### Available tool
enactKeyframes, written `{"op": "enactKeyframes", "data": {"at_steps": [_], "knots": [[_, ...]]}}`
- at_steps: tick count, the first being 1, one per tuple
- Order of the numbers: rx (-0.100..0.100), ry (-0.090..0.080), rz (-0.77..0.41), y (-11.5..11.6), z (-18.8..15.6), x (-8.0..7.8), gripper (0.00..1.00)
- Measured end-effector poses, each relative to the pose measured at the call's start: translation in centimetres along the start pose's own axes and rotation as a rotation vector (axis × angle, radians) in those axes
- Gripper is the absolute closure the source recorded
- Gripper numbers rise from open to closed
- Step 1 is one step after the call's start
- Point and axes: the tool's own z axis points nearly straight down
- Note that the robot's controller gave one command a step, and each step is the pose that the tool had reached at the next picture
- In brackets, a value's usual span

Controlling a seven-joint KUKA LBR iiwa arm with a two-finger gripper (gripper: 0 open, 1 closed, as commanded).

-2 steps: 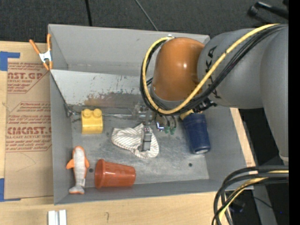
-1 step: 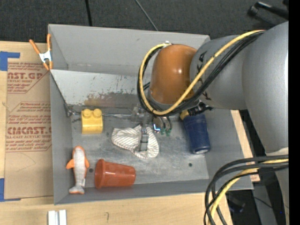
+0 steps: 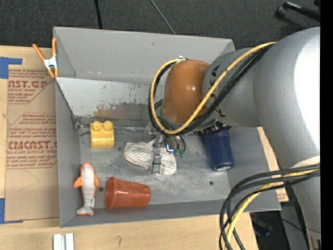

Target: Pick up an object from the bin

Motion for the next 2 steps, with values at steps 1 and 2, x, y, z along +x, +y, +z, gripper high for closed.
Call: {"op": "enactKeyframes", "data": {"at_steps": [1, 2], "knots": [[0.000, -0.001, 0.055, -0.3, -3.5, 0.8, 0.00], [0.001, -0.007, -0.046, -0.5, 0.4, 0.7, 0.00]]}}
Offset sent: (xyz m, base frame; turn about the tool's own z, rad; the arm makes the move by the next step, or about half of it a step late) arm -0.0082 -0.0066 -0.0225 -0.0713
